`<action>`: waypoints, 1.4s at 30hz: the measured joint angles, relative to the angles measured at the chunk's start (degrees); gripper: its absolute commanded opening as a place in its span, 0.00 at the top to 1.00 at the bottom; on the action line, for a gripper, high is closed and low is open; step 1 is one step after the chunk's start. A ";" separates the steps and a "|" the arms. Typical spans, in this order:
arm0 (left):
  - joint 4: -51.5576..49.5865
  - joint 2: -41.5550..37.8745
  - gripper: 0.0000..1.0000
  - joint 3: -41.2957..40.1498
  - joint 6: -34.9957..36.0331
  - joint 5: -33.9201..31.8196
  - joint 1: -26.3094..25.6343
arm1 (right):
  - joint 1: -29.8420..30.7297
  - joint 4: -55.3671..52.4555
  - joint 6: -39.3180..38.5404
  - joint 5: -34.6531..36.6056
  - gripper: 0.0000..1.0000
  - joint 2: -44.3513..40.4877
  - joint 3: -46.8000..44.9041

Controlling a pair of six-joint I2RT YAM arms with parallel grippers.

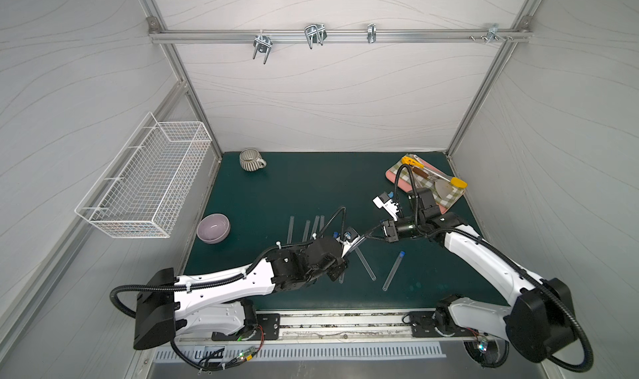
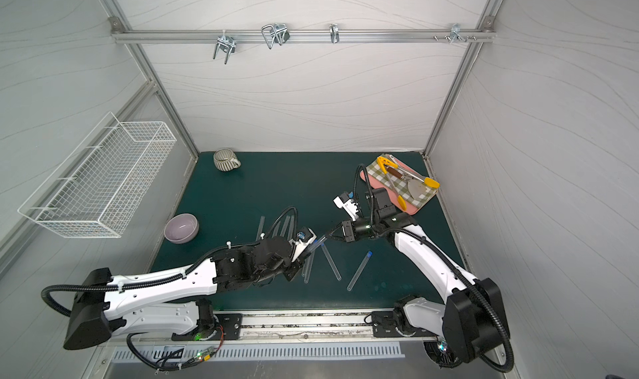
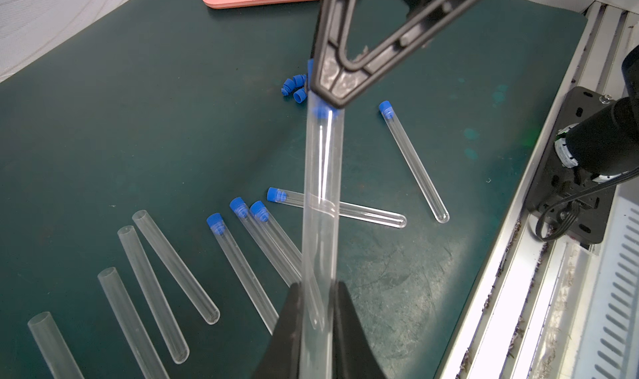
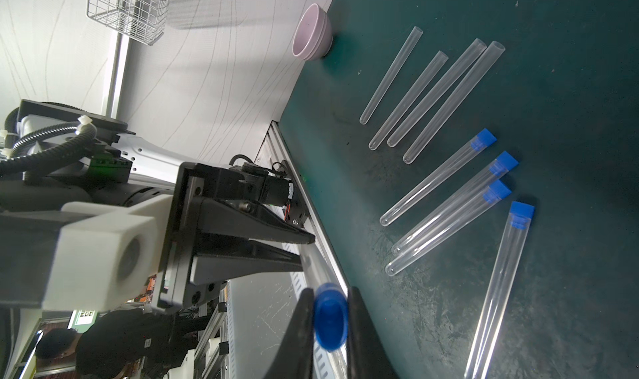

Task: Remove stoppers from test tubes
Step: Open the stopper on the test tube.

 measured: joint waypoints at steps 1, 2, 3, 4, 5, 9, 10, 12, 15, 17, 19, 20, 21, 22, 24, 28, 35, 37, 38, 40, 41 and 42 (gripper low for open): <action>0.00 0.00 1.00 0.04 0.00 -0.04 0.00 | -0.09 0.02 0.09 -0.07 0.99 0.00 0.00; 0.00 0.00 1.00 0.11 0.00 -0.09 0.00 | -0.13 0.02 0.15 -0.07 0.98 0.00 0.00; 0.00 0.00 1.00 0.13 0.00 -0.13 0.00 | -0.17 0.00 0.20 -0.04 0.98 0.00 0.00; 0.00 0.00 1.00 0.15 0.02 -0.17 0.00 | -0.17 -0.02 0.17 0.07 0.98 0.00 0.00; -0.02 0.02 1.00 0.17 0.04 -0.22 0.00 | -0.17 -0.04 0.15 0.22 0.98 0.00 0.00; 0.00 0.59 1.00 0.33 0.20 -0.85 -0.22 | -0.22 -0.13 0.07 1.01 0.98 0.00 0.00; 0.02 0.72 1.00 0.35 0.22 -1.05 -0.33 | -0.24 -0.09 0.15 0.96 0.98 0.00 0.00; 0.15 0.76 1.00 0.42 0.26 -1.31 -0.39 | -0.68 0.39 0.98 0.04 0.98 0.00 -0.11; 0.61 0.76 1.00 0.79 0.33 -1.86 -0.42 | -2.16 3.54 3.15 -2.64 0.97 -0.15 -1.31; 0.66 0.79 1.00 0.87 0.37 -2.05 -0.44 | -2.91 5.35 4.68 -4.46 0.98 -0.26 -2.23; 0.87 0.79 1.00 0.87 0.39 -2.27 -0.50 | -3.34 6.73 5.99 -5.66 0.98 -0.26 -2.78; 0.94 0.79 1.00 0.87 0.39 -2.43 -0.57 | -3.50 7.13 6.29 -6.10 0.98 -0.26 -2.91; 1.05 0.79 1.00 0.87 0.39 -2.56 -0.63 | -3.65 7.48 6.60 -6.49 0.98 -0.26 -2.97; 1.14 0.79 1.00 0.87 0.39 -2.67 -0.63 | -3.78 7.78 6.99 -6.80 0.98 -0.26 -3.02; 1.38 0.81 1.00 0.87 0.42 -2.75 -0.63 | -4.02 8.22 7.37 -7.32 0.98 -0.26 -3.10; 1.51 0.87 1.00 0.98 0.44 -2.95 -0.68 | -4.28 9.03 8.17 -8.00 0.97 -0.28 -3.21; -7.13 1.49 1.00 0.33 0.37 -4.90 -0.68 | -6.64 8.41 6.67 -4.24 0.98 -1.20 -2.23; -8.00 1.49 1.00 0.31 0.37 -5.16 -0.68 | -6.64 6.80 5.25 -2.32 0.98 -1.25 -1.40; -8.24 1.49 1.00 0.31 0.35 -5.25 -0.68 | -6.64 6.03 4.66 -1.27 0.98 -1.31 -1.07; -8.55 1.49 1.00 0.31 0.15 -5.35 -0.68 | -6.75 4.83 3.65 0.94 0.98 -1.64 -0.94; -8.59 1.49 1.00 0.31 0.04 -5.46 -0.68 | -7.06 4.09 3.17 2.23 0.98 -1.73 -0.94; -8.61 1.49 1.00 0.31 -0.11 -5.55 -0.68 | -7.58 3.30 2.64 3.43 0.98 -1.70 -0.94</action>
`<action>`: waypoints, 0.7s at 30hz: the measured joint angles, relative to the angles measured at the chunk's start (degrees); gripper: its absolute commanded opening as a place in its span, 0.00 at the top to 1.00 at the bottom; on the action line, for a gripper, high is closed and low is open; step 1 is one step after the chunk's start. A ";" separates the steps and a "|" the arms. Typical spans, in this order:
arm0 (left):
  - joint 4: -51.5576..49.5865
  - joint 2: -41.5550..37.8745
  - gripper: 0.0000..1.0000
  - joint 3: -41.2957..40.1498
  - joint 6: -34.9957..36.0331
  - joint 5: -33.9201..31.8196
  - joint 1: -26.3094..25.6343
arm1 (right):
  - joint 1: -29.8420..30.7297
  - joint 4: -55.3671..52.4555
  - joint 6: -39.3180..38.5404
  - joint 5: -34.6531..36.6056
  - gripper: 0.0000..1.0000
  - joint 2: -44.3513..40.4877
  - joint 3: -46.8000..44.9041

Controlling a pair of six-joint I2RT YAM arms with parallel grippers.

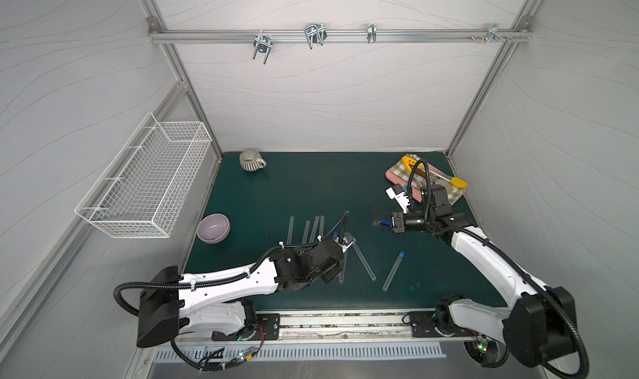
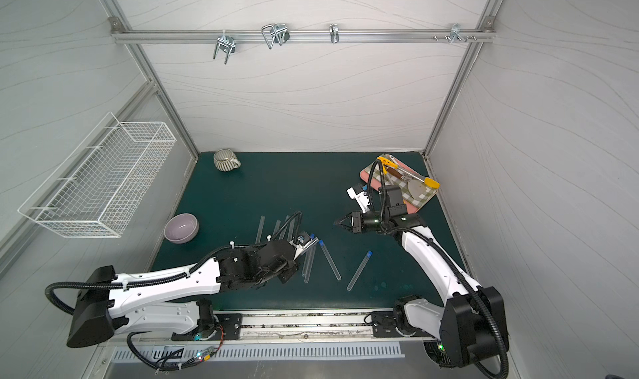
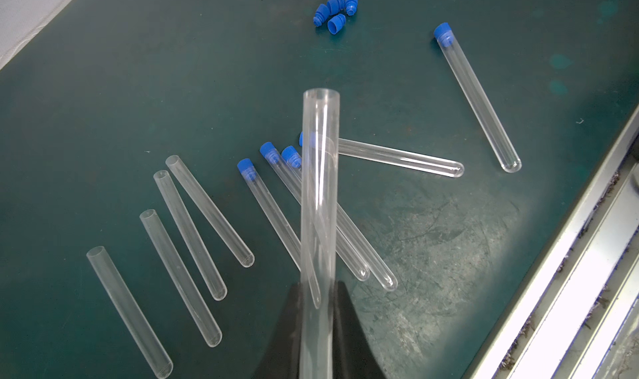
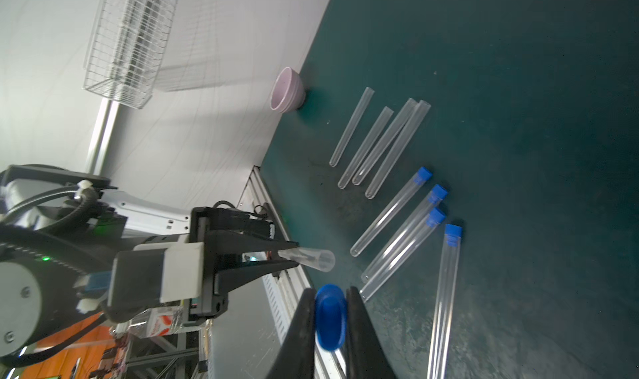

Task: Remove stoppers from test tubes
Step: Open the stopper on the test tube, then place the stopper at the center of the board.

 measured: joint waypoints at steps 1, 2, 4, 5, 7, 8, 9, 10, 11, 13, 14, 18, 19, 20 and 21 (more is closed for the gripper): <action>0.00 0.00 1.00 0.00 -0.17 -0.13 0.00 | -0.70 -0.52 -0.37 1.05 0.99 0.00 -0.04; 0.00 0.00 1.00 0.00 -0.57 -0.26 0.00 | -2.03 -0.87 -0.66 2.25 0.98 0.04 -0.22; 0.02 0.00 1.00 0.00 -1.29 -0.39 0.35 | -5.22 -0.74 -0.83 3.63 0.98 0.24 -1.03; 0.02 0.00 1.00 0.00 -1.77 -0.35 0.61 | -7.30 -0.48 -0.74 4.28 0.98 0.50 -1.70; 0.04 -0.02 1.00 0.00 -2.75 -0.07 1.79 | -10.84 0.09 -0.33 5.73 0.98 1.36 -3.02; 0.09 0.00 1.00 0.00 -3.41 0.22 2.86 | -12.46 0.26 -0.11 6.45 0.98 2.14 -3.45; 0.11 0.00 1.00 0.00 -4.04 0.68 4.22 | -13.77 0.63 0.11 7.26 0.98 3.10 -3.72; 0.13 -0.02 1.00 0.00 -4.50 1.11 5.33 | -14.53 1.03 0.22 7.87 0.98 4.07 -3.76; 0.15 -0.02 1.00 0.00 -5.07 1.70 6.75 | -15.23 1.75 0.31 8.76 0.98 5.44 -3.76; 0.09 -0.02 1.00 0.00 -6.01 2.54 9.16 | -16.15 3.23 0.39 10.01 0.98 8.28 -3.76; 0.09 -0.02 1.00 0.00 -6.45 2.95 10.34 | -16.72 4.09 0.61 10.43 0.98 10.12 -3.76; 0.00 -0.02 1.00 0.00 -7.74 4.00 13.25 | -18.78 6.67 1.36 10.73 0.97 17.94 -3.74; 0.00 -0.02 1.00 0.00 -8.02 4.37 13.64 | -19.28 7.15 1.66 10.73 0.97 19.47 -3.74; 0.00 -0.04 1.00 0.00 -8.35 4.68 13.97 | -19.71 7.58 1.84 10.71 0.97 20.81 -3.74; 0.02 -0.04 1.00 0.00 -8.59 4.98 14.25 | -20.02 7.89 1.97 10.73 0.97 21.79 -3.74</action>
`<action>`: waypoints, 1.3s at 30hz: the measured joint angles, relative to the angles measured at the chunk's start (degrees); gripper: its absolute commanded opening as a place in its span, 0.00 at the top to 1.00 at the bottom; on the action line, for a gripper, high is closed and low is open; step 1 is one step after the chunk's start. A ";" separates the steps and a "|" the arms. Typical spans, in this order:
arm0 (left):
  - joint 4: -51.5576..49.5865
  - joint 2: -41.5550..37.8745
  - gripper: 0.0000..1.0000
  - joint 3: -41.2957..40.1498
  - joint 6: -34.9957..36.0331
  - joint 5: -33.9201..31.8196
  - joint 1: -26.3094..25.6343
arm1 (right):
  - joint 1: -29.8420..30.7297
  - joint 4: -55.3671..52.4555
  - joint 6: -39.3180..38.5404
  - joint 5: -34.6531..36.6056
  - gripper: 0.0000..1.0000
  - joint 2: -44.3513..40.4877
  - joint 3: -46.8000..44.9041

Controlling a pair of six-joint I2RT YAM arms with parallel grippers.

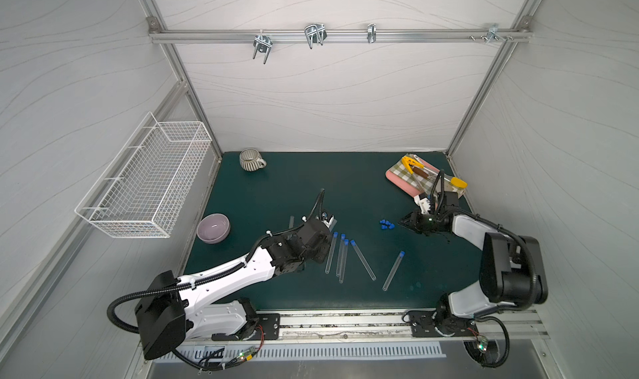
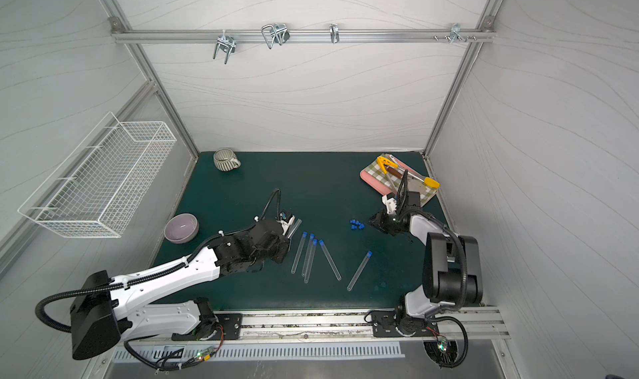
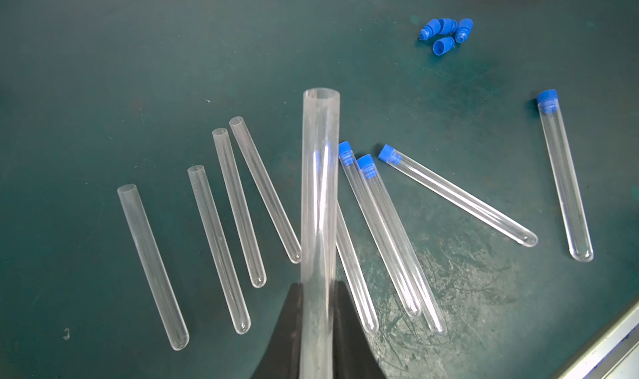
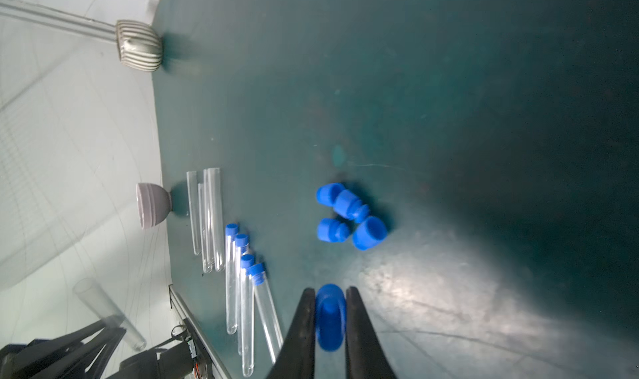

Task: Remove stoppers from test tubes
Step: Place the stopper at the center of the board.

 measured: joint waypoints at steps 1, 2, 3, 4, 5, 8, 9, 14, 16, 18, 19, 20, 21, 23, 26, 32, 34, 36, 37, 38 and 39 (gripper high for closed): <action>0.00 0.00 1.00 0.00 -0.13 0.28 0.13 | -0.15 0.15 0.22 0.02 0.97 0.59 0.00; 0.02 0.00 1.00 0.00 -0.28 0.66 0.35 | -0.33 0.33 0.26 0.07 0.96 0.96 0.00; 0.02 0.00 1.00 0.00 -0.42 0.87 0.50 | -0.39 0.44 0.26 0.15 0.95 1.09 0.00; 0.04 0.00 1.00 0.00 -0.50 1.05 0.68 | -0.39 0.46 0.26 0.24 0.94 1.11 0.00; 0.04 0.00 1.00 0.00 -0.66 1.27 0.94 | -0.39 0.48 0.24 0.33 0.94 1.14 0.00; 0.20 -0.02 1.00 0.00 -1.49 2.32 1.62 | -0.39 0.70 0.22 0.68 0.92 1.81 0.00; 0.24 -0.04 1.00 0.00 -1.73 2.64 1.84 | -0.39 0.83 0.22 0.70 0.92 2.25 0.00; 1.16 -0.04 1.00 -0.39 -2.89 3.78 2.27 | -0.35 1.31 0.24 0.68 0.90 5.18 0.00; 1.18 -0.04 1.00 -0.57 -2.97 3.93 2.32 | -0.35 1.31 0.22 0.66 0.88 5.86 0.00; 1.18 -0.04 1.00 -0.66 -2.99 3.98 2.32 | -0.35 1.33 0.24 0.61 0.86 6.08 0.00; 1.20 -0.04 1.00 -0.66 -2.99 3.98 2.32 | -0.35 1.38 0.22 0.50 0.85 6.19 0.00; 1.20 -0.04 1.00 -0.66 -2.99 3.93 2.34 | -0.35 1.42 0.22 0.33 0.84 6.34 0.02; 1.18 -0.04 1.00 -0.66 -2.99 3.87 2.43 | -0.33 1.51 0.22 0.17 0.83 6.56 0.02; 1.07 -0.04 1.00 -0.66 -2.97 3.54 2.49 | -0.22 1.79 0.24 -0.07 0.81 6.91 0.02; 0.98 -0.07 1.00 -0.66 -2.97 2.97 2.60 | -0.13 2.36 0.35 -0.52 0.74 7.19 0.02; 0.24 -0.24 1.00 -0.66 -2.93 1.73 2.99 | 0.02 3.67 1.14 -1.29 0.65 7.21 0.02; -0.09 -0.24 1.00 -0.66 -2.93 1.49 3.23 | 0.02 3.98 1.16 -1.29 0.65 7.17 0.02; -0.55 -0.22 1.00 -0.63 -2.93 1.16 3.58 | 0.02 4.28 1.22 -1.25 0.64 6.62 -0.22; -0.83 -0.22 1.00 -0.63 -2.93 1.11 3.85 | 0.02 4.35 1.27 -1.25 0.63 6.08 -0.44; -1.16 -0.22 1.00 -0.63 -2.95 1.14 4.22 | 0.07 4.37 1.29 -1.18 0.63 5.27 -0.72; -1.46 -0.22 1.00 -0.63 -2.97 1.20 4.81 | 0.15 4.28 1.25 -1.03 0.61 4.28 -0.94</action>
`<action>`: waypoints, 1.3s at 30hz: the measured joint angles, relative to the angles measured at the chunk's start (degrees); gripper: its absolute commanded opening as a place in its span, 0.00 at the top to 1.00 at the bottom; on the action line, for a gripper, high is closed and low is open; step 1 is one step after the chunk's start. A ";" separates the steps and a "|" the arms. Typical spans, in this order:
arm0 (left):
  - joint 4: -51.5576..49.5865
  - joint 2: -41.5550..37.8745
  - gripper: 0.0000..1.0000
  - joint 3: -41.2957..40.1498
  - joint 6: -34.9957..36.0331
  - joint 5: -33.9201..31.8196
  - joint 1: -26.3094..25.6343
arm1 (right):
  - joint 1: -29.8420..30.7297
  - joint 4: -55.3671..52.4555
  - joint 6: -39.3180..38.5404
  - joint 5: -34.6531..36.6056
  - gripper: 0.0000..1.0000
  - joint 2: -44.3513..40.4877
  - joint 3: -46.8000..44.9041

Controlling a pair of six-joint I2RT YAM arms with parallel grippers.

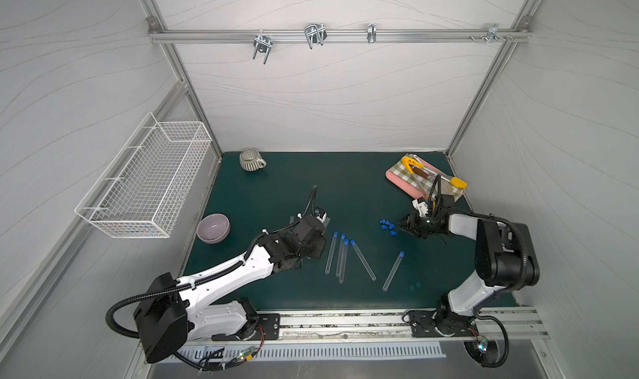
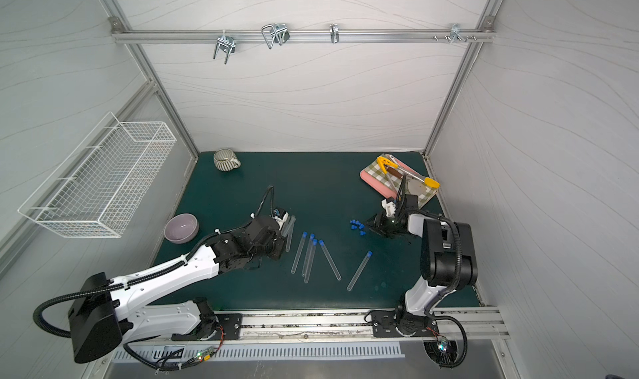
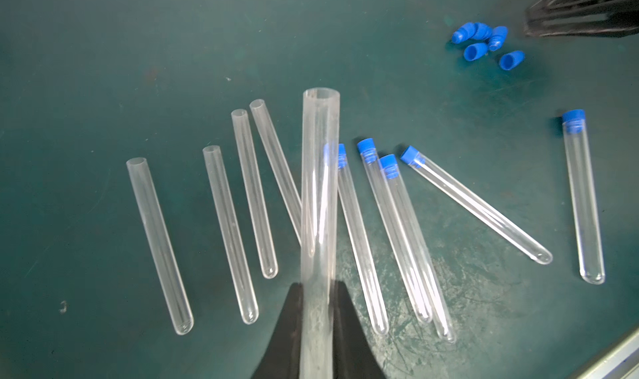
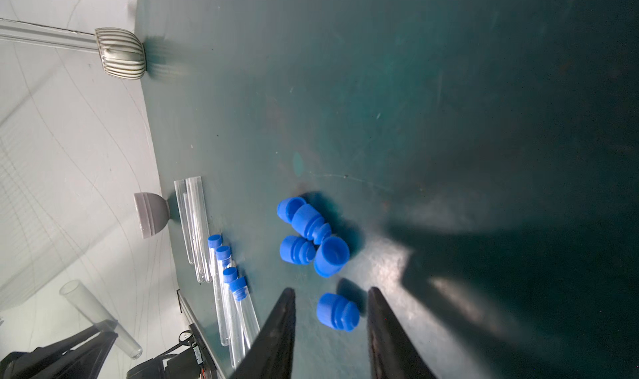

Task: Remove stoppers from test tubes
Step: Place the stopper at the center of the board, then place the test tube at the center of the board.

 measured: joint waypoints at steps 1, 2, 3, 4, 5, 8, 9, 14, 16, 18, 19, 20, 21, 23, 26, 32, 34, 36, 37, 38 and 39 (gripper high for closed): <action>-0.17 0.02 1.00 0.02 -0.04 0.15 0.83 | 0.17 -0.09 -0.02 0.22 0.60 -0.98 -0.15; -0.48 0.07 1.00 0.07 -0.15 0.46 2.05 | 0.50 -0.24 -0.15 0.66 0.58 -2.08 -0.22; -0.81 0.20 1.00 0.11 -0.35 0.76 3.45 | 1.09 -0.48 -0.37 1.22 0.57 -3.41 -0.22; -1.11 0.37 1.00 0.20 -0.63 1.14 4.85 | 1.86 -0.72 -0.61 1.81 0.55 -4.79 -0.22; -1.42 0.61 1.00 0.26 -1.03 1.68 6.40 | 2.86 -1.07 -0.98 2.40 0.53 -6.21 -0.22; -2.25 1.64 1.00 0.55 -1.90 2.99 11.15 | 6.64 -2.36 -2.12 4.17 0.49 -10.16 -0.09; -2.60 2.23 1.00 0.79 -2.14 3.26 12.72 | 8.07 -2.84 -2.51 4.76 0.47 -11.21 0.00; -3.69 6.75 1.00 2.60 -2.80 4.28 18.32 | 14.58 -4.92 -4.09 6.99 0.38 -14.03 0.83; -4.31 8.92 1.00 3.50 -2.93 4.24 19.69 | 16.41 -5.49 -4.66 7.26 0.32 -14.64 0.98; -4.87 10.82 1.00 4.26 -2.97 4.11 20.90 | 17.64 -6.16 -5.11 7.21 0.26 -15.37 1.11; -5.09 11.37 1.00 4.46 -2.99 4.02 21.42 | 18.03 -6.40 -5.31 7.23 0.24 -15.78 1.14; -5.14 11.96 1.00 4.59 -2.99 4.02 21.99 | 18.49 -6.73 -5.62 7.21 0.22 -16.22 1.25; -5.18 12.37 1.00 4.66 -2.97 4.00 22.56 | 18.93 -7.10 -5.97 7.21 0.21 -16.63 1.51; -5.22 13.22 1.00 4.74 -2.97 3.93 23.76 | 19.54 -7.34 -6.36 7.04 0.19 -17.29 1.97; -5.20 15.02 1.00 4.83 -2.97 3.52 25.22 | 20.33 -7.34 -6.51 6.16 0.18 -17.73 2.25; -5.90 20.68 1.00 5.90 -2.75 0.66 25.97 | 21.44 -7.41 -6.51 5.01 0.17 -17.73 2.25; -6.05 22.10 1.00 6.36 -2.45 -0.50 25.97 | 21.62 -7.43 -6.51 4.92 0.17 -17.79 2.25; -6.10 23.19 1.00 6.88 -2.19 -1.55 25.97 | 21.66 -7.45 -6.51 4.87 0.16 -18.03 2.25; -6.19 23.74 1.00 7.28 -2.08 -1.99 25.97 | 21.66 -7.45 -6.51 4.85 0.16 -18.23 2.25; -6.38 24.44 0.99 7.85 -1.95 -2.34 25.99 | 21.66 -7.45 -6.51 4.83 0.16 -18.43 2.25; -6.54 24.98 0.98 8.39 -1.88 -2.60 25.99 | 21.66 -7.45 -6.51 4.83 0.16 -18.64 2.25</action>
